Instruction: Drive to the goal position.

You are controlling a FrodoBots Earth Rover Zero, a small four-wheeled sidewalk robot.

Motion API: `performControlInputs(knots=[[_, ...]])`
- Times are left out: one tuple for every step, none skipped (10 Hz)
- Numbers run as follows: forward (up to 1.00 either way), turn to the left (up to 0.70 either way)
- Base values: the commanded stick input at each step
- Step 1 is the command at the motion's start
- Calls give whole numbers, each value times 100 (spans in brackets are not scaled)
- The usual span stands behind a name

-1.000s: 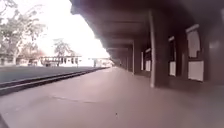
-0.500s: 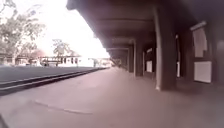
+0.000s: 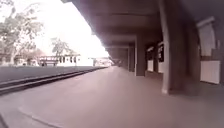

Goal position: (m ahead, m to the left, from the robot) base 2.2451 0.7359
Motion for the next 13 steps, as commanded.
performControlInputs(knots=[[85,0],[85,0],[85,0],[85,0],[85,0],[85,0],[85,0],[85,0],[85,0],[85,0],[85,0],[85,0],[85,0]])
